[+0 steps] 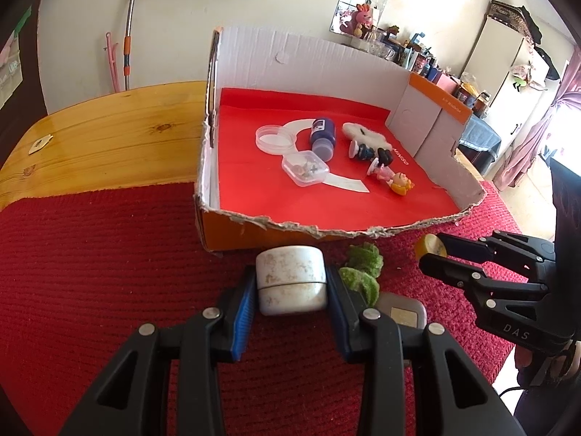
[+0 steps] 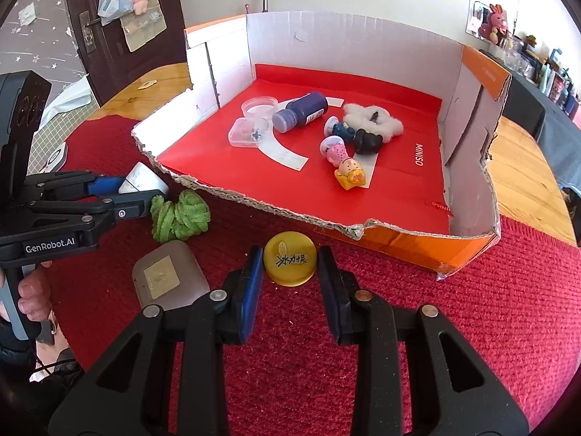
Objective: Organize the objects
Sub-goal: 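Grasp the white jar with the left gripper while the right gripper grasps the yellow lid, then carry the white jar and yellow lid into the box with both tools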
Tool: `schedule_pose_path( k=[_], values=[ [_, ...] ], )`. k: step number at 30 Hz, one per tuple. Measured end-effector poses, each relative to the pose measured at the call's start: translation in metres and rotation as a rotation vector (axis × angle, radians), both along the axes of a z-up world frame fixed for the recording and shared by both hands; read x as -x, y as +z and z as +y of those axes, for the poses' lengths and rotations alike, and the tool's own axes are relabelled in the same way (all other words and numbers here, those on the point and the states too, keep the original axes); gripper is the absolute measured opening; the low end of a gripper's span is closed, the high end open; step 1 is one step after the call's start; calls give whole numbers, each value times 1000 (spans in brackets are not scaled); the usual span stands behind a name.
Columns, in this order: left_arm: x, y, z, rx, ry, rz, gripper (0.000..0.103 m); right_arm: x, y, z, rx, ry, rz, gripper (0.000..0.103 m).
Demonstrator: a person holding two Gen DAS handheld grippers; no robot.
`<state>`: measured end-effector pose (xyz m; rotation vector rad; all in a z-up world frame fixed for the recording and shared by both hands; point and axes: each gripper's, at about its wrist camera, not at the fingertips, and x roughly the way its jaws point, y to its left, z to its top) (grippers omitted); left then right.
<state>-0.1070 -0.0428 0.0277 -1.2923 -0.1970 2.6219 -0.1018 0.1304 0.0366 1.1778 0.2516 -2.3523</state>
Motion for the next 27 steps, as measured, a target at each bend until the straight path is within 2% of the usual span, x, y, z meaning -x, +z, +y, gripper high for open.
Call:
schedule_pose_path(
  k=[14, 27],
  values=[
    [-12, 32, 7, -11, -35, 72, 39, -15, 26, -6, 67, 50, 29, 29],
    [17, 54, 21, 13, -70, 102, 39, -3, 51, -4, 92, 63, 69, 29]
  ],
)
